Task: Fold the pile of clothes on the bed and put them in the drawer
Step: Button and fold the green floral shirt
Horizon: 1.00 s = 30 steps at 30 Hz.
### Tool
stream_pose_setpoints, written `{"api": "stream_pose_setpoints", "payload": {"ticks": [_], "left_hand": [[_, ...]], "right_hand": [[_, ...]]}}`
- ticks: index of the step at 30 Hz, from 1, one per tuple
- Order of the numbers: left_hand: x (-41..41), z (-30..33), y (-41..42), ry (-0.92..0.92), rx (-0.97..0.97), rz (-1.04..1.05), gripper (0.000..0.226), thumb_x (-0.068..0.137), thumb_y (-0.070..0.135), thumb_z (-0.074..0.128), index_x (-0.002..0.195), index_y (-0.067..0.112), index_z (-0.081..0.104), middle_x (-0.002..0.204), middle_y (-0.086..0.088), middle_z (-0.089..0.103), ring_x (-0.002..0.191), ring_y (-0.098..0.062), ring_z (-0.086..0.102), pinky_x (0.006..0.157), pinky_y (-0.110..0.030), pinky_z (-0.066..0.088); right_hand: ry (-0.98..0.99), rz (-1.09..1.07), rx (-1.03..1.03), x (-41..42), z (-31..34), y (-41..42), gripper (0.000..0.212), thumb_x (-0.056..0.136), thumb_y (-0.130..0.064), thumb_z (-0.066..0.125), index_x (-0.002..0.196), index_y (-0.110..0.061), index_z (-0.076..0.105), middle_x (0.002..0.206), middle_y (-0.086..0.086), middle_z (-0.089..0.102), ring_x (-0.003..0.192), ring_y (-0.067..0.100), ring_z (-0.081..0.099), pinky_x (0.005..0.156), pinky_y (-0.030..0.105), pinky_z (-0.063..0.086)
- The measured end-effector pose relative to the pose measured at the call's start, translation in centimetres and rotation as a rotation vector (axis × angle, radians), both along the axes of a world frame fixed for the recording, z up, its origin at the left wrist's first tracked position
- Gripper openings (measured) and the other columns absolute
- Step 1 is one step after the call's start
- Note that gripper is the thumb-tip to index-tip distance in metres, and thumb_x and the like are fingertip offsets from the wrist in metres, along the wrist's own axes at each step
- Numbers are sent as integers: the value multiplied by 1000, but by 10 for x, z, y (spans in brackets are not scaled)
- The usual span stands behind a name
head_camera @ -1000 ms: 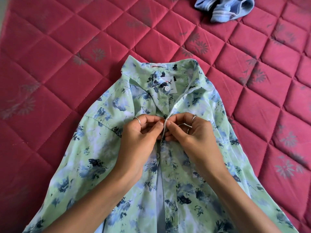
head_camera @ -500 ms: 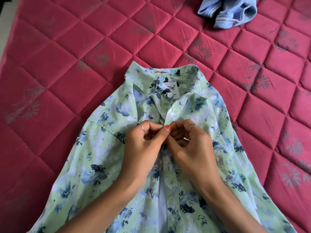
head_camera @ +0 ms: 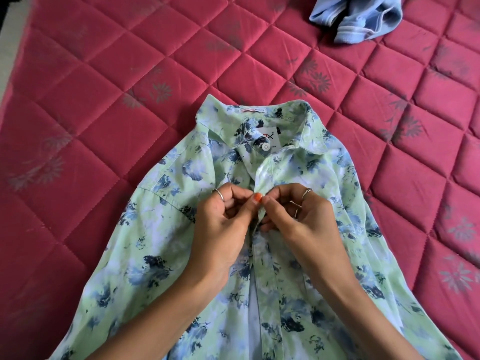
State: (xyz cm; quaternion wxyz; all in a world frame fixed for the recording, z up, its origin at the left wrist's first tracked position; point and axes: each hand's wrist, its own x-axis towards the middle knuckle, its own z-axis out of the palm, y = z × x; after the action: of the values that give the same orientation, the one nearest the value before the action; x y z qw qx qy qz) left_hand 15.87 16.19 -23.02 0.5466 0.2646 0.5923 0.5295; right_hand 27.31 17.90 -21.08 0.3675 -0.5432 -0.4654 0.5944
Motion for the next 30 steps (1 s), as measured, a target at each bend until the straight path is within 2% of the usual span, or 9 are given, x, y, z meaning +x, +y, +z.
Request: {"api": "stream_pose_setpoints", "payload": {"ticks": [3, 6, 9, 16, 19, 22, 25, 27, 30], "left_hand": [[-1, 0, -1, 22, 19, 5, 6, 86, 10, 66, 79, 11, 65, 74, -3, 69, 74, -16, 61, 74, -31, 51], [1, 3, 0, -2, 36, 30, 5, 86, 7, 66, 84, 12, 65, 75, 1, 70, 74, -9, 65, 72, -21, 53], [3, 1, -1, 29, 84, 13, 9, 86, 8, 65, 87, 15, 60, 74, -1, 69, 72, -10, 63, 70, -18, 53], [1, -3, 2, 12, 84, 13, 17, 89, 2, 61, 85, 17, 57, 72, 0, 65, 74, -15, 59, 76, -28, 48], [-1, -6, 3, -28, 71, 17, 19, 89, 1, 60, 84, 19, 56, 71, 1, 63, 74, -16, 56, 75, -28, 46], [-2, -8, 3, -77, 60, 29, 21, 90, -1, 58, 81, 18, 54, 70, 0, 59, 75, -18, 49, 75, -30, 43], [-3, -10, 5, -89, 51, 30, 23, 91, -2, 56, 79, 18, 52, 68, 4, 59, 74, -13, 50, 80, -33, 44], [-3, -11, 4, -75, 54, 21, 23, 91, -2, 56, 79, 18, 52, 67, 6, 58, 70, -10, 49, 77, -32, 43], [-3, -12, 3, -19, 69, -6, 23, 91, -2, 56, 80, 17, 52, 64, 11, 56, 63, -3, 46, 68, -22, 41]], "right_hand": [[-54, 35, 52, 1, 0, 0, 8, 92, -9, 61, 84, -11, 63, 68, 3, 65, 60, 15, 63, 56, 28, 56], [-308, 104, 275, 3, -7, 0, 5, 92, -12, 62, 89, -16, 63, 75, -1, 67, 64, 12, 66, 58, 30, 55], [-478, 124, 432, 2, -14, -2, 8, 89, -12, 65, 96, -15, 64, 86, -4, 63, 72, 7, 63, 65, 25, 52], [-452, 102, 463, -1, -16, -4, 5, 88, -13, 66, 91, -14, 62, 84, -3, 61, 70, 10, 61, 64, 29, 51], [-450, 120, 477, -2, -16, -4, 4, 88, -15, 63, 89, -12, 61, 83, -2, 60, 68, 11, 59, 62, 27, 50], [-392, 133, 412, -2, -14, -4, 4, 89, -16, 62, 88, -14, 60, 79, -1, 60, 67, 12, 59, 60, 27, 50], [-249, 93, 214, -5, -10, -4, 8, 91, -17, 60, 84, -15, 59, 67, 1, 63, 60, 23, 64, 54, 38, 54], [-34, 21, -33, -6, -8, -2, 12, 94, -7, 56, 83, -8, 58, 62, 4, 61, 55, 21, 64, 53, 33, 56], [257, -29, -321, -3, -4, 7, 15, 96, 0, 50, 82, -3, 57, 60, 7, 56, 50, 15, 61, 52, 22, 54]]}}
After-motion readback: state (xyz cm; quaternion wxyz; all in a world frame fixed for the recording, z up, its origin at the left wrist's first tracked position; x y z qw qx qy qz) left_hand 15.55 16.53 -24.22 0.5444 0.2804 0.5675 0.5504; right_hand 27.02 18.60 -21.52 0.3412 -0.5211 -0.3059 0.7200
